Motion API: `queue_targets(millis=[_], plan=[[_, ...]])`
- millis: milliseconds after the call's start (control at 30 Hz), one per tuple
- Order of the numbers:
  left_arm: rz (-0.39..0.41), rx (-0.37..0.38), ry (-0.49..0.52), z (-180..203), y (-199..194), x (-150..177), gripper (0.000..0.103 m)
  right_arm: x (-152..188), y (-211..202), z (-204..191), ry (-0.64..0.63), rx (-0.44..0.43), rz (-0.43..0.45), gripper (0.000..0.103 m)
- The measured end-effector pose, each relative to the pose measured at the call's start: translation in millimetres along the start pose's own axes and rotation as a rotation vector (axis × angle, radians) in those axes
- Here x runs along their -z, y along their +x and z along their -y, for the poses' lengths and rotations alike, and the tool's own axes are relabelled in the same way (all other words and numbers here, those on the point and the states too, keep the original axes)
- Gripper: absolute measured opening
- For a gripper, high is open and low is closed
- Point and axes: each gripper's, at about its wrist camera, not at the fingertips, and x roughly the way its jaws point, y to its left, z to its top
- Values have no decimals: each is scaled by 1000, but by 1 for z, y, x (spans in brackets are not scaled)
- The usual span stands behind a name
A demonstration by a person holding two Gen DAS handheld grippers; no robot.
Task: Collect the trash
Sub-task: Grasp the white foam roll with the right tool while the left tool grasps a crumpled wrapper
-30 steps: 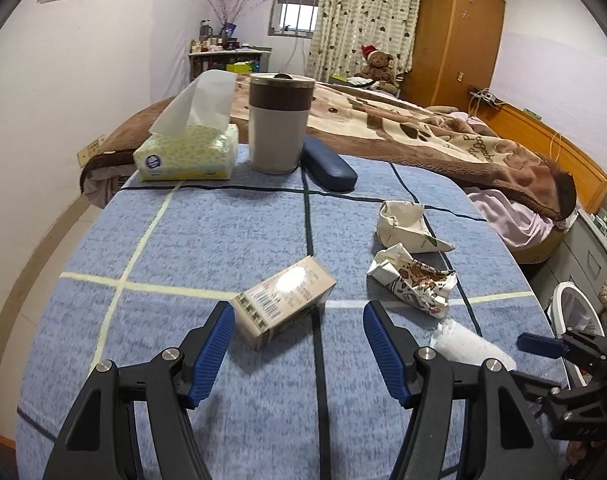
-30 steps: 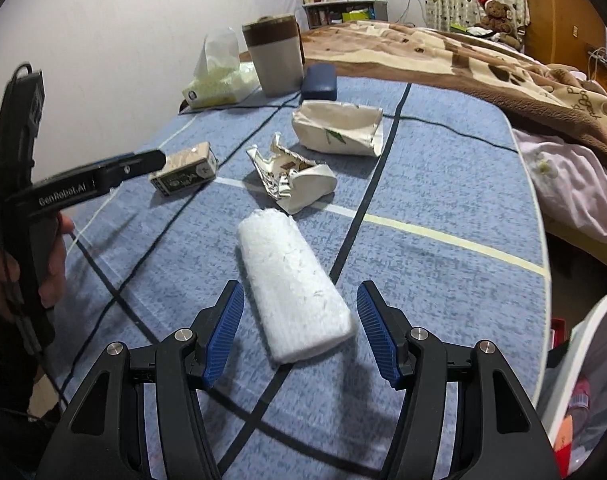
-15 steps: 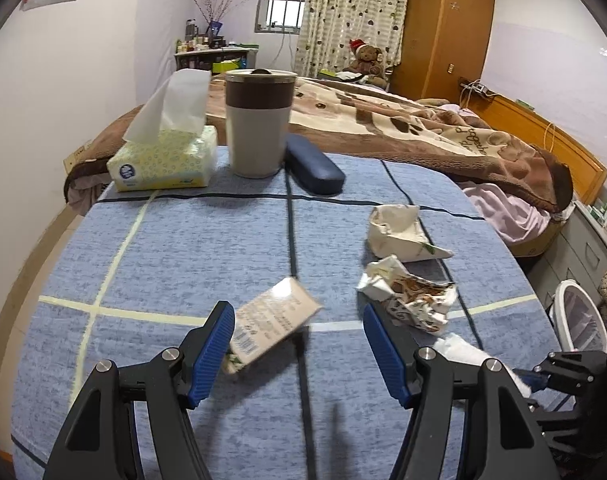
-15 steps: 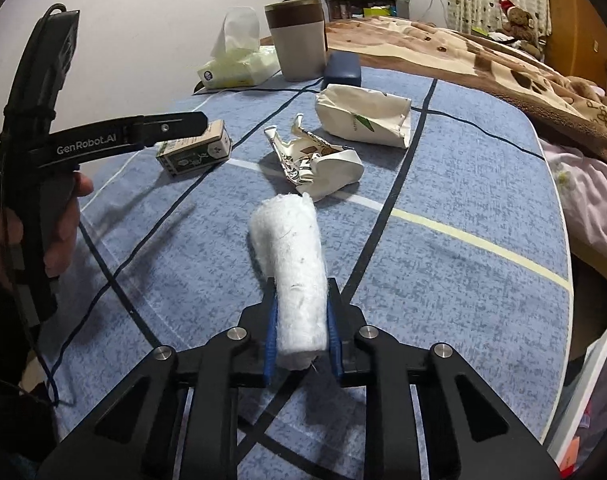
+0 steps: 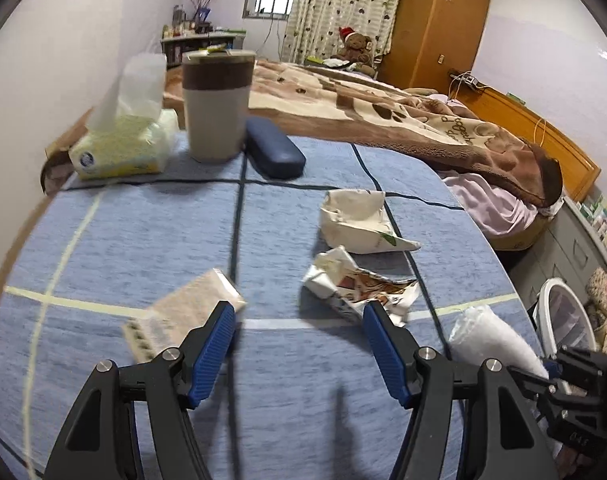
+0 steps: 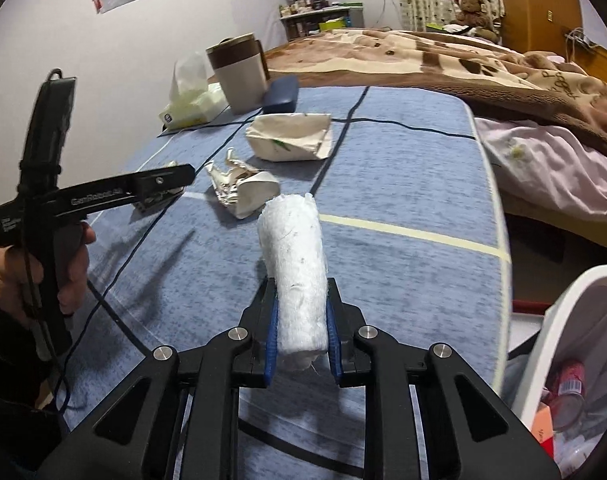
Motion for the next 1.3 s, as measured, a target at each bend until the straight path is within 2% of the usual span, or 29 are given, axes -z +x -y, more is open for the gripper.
queue_targets(millis=[233, 333, 400, 433, 467, 600, 1100, 1300], plan=[[-56, 6, -51, 19, 25, -5, 45, 0, -6, 14, 28, -5, 31, 21], [-72, -6, -86, 21, 34, -7, 35, 1, -7, 19, 42, -7, 41, 21], [-89, -28, -111, 21, 42, -8, 23, 1, -8, 24, 53, -6, 42, 21], [-92, -34, -122, 20, 45, -8, 21, 1, -9, 25, 55, -3, 45, 21], [-94, -36, -127, 20, 46, -8, 14, 2, -10, 26, 58, -1, 48, 21], [-88, -35, -122, 25, 41, -6, 4, 3, -17, 33, 78, 9, 67, 21], [30, -5, 29, 82, -39, 14, 3, 17, -64, 36, 103, 64, 142, 21], [28, 46, 73, 112, -55, 27, 3, 25, -81, 44, 131, 92, 166, 21]])
